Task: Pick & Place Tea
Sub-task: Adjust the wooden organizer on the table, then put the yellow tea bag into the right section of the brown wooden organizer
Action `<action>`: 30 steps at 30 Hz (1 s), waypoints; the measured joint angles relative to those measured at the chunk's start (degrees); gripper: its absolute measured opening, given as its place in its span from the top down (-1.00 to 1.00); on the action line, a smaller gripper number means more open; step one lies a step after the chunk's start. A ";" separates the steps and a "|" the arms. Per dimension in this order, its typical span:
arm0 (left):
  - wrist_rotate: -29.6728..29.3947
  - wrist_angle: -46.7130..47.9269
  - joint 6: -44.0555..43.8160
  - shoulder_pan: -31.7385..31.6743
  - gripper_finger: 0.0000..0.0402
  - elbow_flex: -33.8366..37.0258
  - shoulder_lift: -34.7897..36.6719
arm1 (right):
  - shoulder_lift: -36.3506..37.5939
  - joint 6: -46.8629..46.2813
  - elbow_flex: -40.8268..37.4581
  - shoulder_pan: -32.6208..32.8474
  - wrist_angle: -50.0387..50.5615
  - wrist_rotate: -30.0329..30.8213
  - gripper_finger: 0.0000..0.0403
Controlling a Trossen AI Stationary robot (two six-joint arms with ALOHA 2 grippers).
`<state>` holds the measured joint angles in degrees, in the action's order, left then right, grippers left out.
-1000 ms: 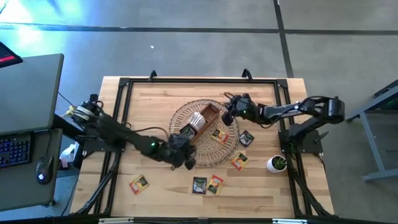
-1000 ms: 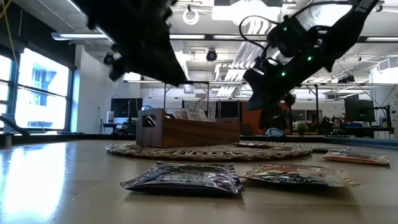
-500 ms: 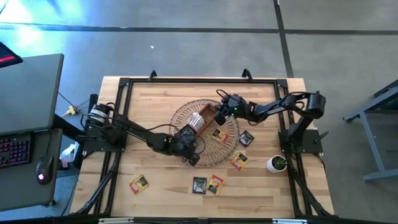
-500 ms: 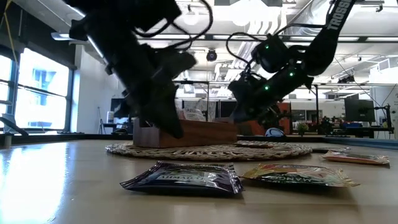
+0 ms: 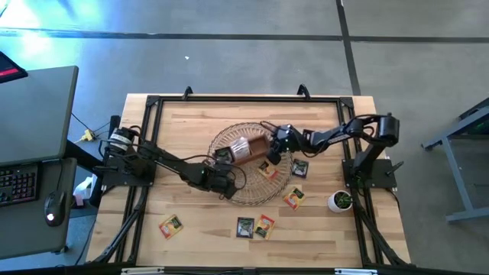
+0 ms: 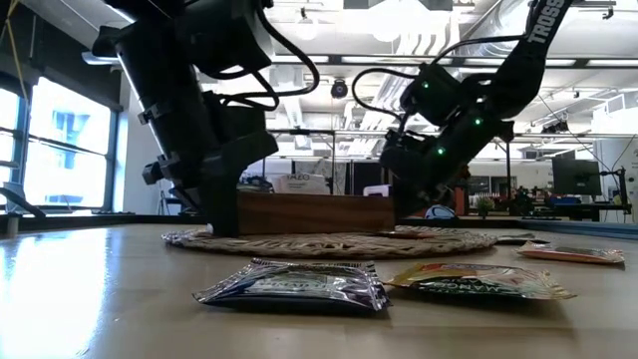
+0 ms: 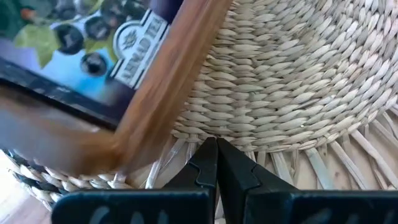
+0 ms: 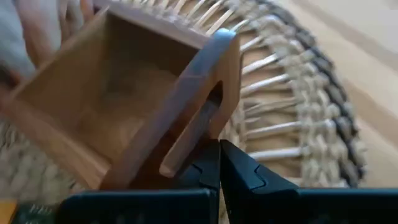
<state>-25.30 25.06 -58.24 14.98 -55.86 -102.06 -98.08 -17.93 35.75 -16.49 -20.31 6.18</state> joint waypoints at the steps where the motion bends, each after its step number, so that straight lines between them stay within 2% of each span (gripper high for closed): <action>1: -0.01 0.09 0.31 -0.02 1.00 -0.02 0.00 | 0.00 0.00 0.00 0.59 0.36 0.42 0.99; 9: 0.07 4.92 0.63 -0.02 1.00 0.00 1.09 | 1.75 -0.77 -0.02 5.54 1.84 0.28 0.99; 15: -1.01 6.83 -0.09 0.00 1.00 -0.06 2.47 | 4.98 -1.60 -0.04 9.40 8.19 5.03 0.99; 22: -0.79 6.44 3.24 0.07 1.00 -2.52 4.23 | 14.41 -1.33 -0.07 16.15 18.42 6.14 0.98; 27: -1.11 6.28 9.11 1.94 1.00 -7.03 7.42 | 21.91 -1.12 -0.04 23.75 20.03 6.13 0.99; 30: -0.96 8.30 11.65 4.01 1.00 -9.26 11.40 | 24.85 -0.09 -0.04 29.12 19.55 8.55 0.97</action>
<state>-26.25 33.36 -46.59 18.99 -65.11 -90.66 -73.23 -18.02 35.70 12.63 -0.75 14.72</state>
